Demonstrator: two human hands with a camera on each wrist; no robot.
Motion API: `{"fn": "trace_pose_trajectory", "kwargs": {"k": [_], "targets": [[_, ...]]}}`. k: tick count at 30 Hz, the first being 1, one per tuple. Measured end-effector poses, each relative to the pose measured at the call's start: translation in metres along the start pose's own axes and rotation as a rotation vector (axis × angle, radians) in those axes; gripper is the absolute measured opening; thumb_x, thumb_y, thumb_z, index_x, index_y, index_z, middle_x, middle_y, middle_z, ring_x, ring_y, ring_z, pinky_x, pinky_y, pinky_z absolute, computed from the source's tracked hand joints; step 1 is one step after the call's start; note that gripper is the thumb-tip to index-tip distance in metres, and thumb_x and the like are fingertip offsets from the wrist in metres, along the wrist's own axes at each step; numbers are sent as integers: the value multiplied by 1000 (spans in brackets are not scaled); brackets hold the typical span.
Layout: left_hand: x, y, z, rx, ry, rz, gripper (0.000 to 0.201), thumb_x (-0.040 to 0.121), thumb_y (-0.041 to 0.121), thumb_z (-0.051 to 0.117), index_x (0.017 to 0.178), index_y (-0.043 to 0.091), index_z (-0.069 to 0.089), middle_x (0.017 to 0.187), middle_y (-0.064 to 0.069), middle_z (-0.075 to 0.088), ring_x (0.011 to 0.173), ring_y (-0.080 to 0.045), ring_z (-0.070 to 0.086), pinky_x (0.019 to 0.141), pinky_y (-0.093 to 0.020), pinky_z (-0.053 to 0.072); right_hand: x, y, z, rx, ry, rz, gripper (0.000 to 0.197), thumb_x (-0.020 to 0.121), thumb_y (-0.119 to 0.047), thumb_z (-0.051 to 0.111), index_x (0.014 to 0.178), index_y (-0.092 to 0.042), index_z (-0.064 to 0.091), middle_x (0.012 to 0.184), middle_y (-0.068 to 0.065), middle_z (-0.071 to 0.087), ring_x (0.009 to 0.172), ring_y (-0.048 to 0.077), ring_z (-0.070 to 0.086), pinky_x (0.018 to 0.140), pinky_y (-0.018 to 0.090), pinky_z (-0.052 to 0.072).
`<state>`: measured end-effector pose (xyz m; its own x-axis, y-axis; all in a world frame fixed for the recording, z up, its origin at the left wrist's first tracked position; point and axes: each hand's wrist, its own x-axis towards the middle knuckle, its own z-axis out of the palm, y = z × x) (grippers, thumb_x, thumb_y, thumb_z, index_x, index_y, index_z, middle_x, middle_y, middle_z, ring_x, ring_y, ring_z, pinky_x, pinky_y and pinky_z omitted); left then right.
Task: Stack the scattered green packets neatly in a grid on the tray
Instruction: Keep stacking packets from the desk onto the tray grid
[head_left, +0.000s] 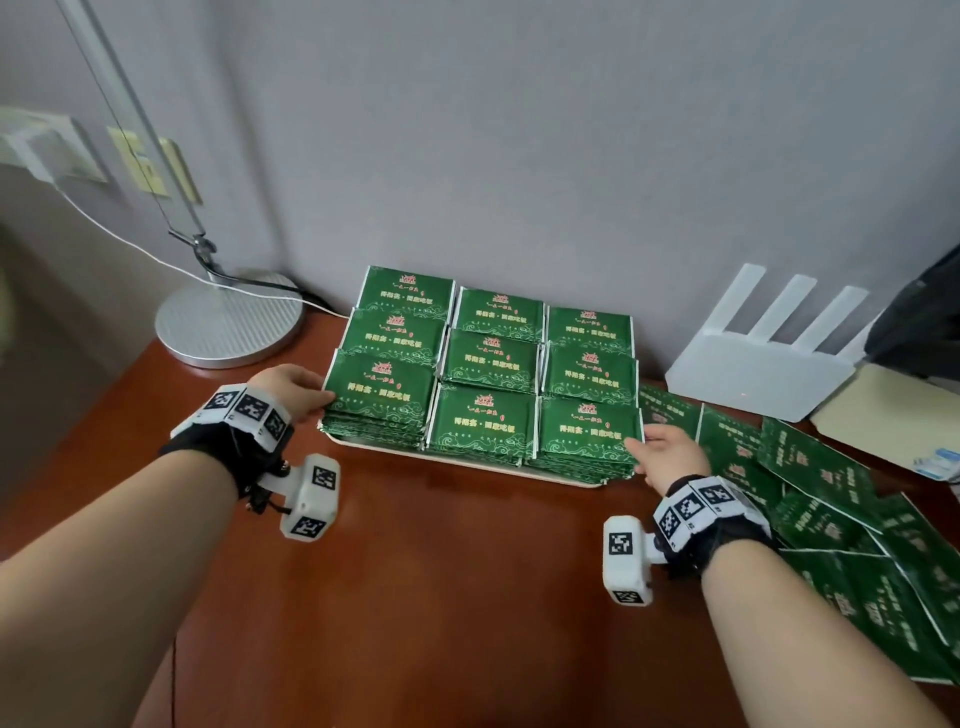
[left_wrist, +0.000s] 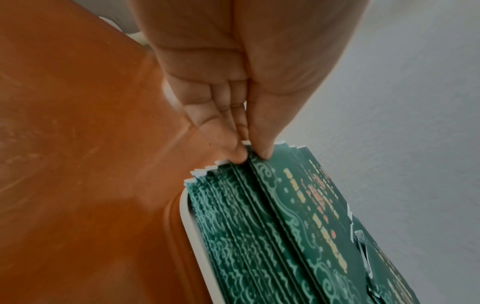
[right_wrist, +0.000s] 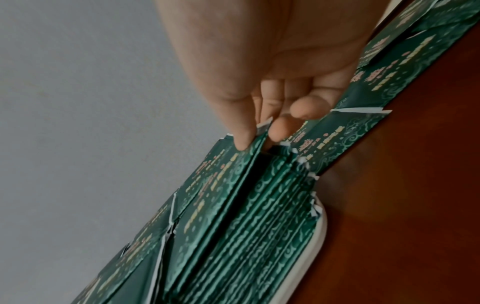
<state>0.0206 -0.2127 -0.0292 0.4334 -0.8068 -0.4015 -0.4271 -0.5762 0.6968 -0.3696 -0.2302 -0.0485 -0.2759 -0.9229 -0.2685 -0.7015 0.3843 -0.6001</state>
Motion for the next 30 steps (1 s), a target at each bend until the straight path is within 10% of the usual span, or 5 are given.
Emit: {"fn": "trace_pose_trajectory", "kwargs": {"k": [6, 14, 18, 22, 30], "targets": [[7, -5, 1, -40, -11, -29, 19, 85, 3, 63, 70, 11, 53, 63, -7, 55, 25, 1, 47, 31, -10, 40, 2, 1, 4, -19, 27, 2, 40, 88, -25, 59, 124, -9, 52, 115, 10, 63, 96, 28, 64, 88, 34, 47], [13, -12, 4, 7, 3, -7, 5, 86, 1, 59, 91, 0, 60, 63, -7, 55, 26, 0, 49, 33, -12, 43, 2, 8, 6, 18, 32, 20, 41, 88, -22, 58, 126, -9, 48, 86, -1, 60, 80, 23, 64, 85, 43, 52], [8, -9, 2, 109, 36, 1, 17, 85, 11, 63, 101, 5, 61, 82, -13, 66, 66, -22, 64, 61, -28, 53, -3, 10, 2, 44, -8, 28, 44, 90, -20, 56, 130, -10, 43, 79, -6, 54, 75, 21, 63, 82, 43, 54], [-7, 4, -4, 249, 107, 33, 44, 82, 22, 67, 122, 9, 54, 122, -13, 57, 108, -30, 57, 93, -36, 46, -9, 14, -12, -6, -32, 28, 46, 90, -24, 55, 131, -11, 42, 113, 10, 60, 95, 27, 62, 88, 43, 51], [-77, 57, 30, 487, 92, 279, 56, 83, 33, 64, 134, 20, 44, 139, -15, 37, 123, -32, 44, 104, -41, 37, -49, 49, -73, -169, -24, 18, 48, 90, -27, 55, 135, -14, 43, 140, 14, 40, 123, 29, 45, 100, 33, 37]]}}
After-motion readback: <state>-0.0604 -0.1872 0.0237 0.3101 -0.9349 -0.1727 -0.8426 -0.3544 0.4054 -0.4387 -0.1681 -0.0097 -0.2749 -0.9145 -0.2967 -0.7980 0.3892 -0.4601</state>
